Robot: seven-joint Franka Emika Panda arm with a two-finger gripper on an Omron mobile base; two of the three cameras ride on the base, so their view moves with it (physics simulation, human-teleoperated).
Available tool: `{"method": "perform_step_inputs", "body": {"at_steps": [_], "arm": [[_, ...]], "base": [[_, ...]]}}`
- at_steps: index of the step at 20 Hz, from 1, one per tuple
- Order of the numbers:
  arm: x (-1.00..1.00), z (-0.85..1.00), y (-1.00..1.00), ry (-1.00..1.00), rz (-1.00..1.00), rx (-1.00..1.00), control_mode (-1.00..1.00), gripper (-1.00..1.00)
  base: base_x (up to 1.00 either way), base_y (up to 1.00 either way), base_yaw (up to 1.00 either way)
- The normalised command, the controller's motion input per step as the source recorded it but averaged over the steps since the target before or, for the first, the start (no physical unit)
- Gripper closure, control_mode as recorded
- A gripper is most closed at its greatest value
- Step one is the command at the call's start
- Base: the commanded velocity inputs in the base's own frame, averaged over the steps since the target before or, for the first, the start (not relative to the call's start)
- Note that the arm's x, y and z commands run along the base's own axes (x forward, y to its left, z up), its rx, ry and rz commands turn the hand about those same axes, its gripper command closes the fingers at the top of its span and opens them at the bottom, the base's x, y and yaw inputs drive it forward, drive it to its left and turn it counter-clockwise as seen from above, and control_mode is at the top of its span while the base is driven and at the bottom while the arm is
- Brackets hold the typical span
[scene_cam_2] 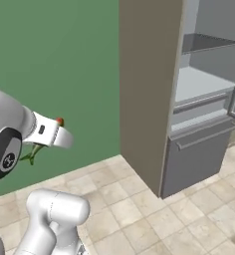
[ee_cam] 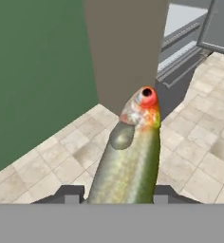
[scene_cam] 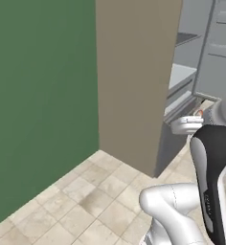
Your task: Gather the squash and mushroom from the fridge and place them on a tray on the dining counter. Then gather the chicken drumstick and fish from the fridge and place them on the other tray.
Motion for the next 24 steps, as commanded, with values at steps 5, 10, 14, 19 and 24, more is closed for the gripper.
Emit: {"method": "perform_step_inputs", "body": {"at_steps": [5,10,14,19,24], "arm": [[0.00,0.00,0.00,0.00,0.00,0.00,1.00,1.00],[0.00,0.00,0.00,0.00,0.00,0.00,1.00,1.00],[0.00,0.00,0.00,0.00,0.00,0.00,1.00,1.00],[0.00,0.00,0.00,0.00,0.00,0.00,1.00,1.00],[0.00,0.00,0.00,0.00,0.00,0.00,1.00,1.00]], "base": [[-1.00,-0.03,-0.24],[-1.00,-0.28,-0.24],[-0.91,-0.50,-0.26],[-0.76,-0.69,-0.28],[-0.57,-0.79,-0.31]]}}
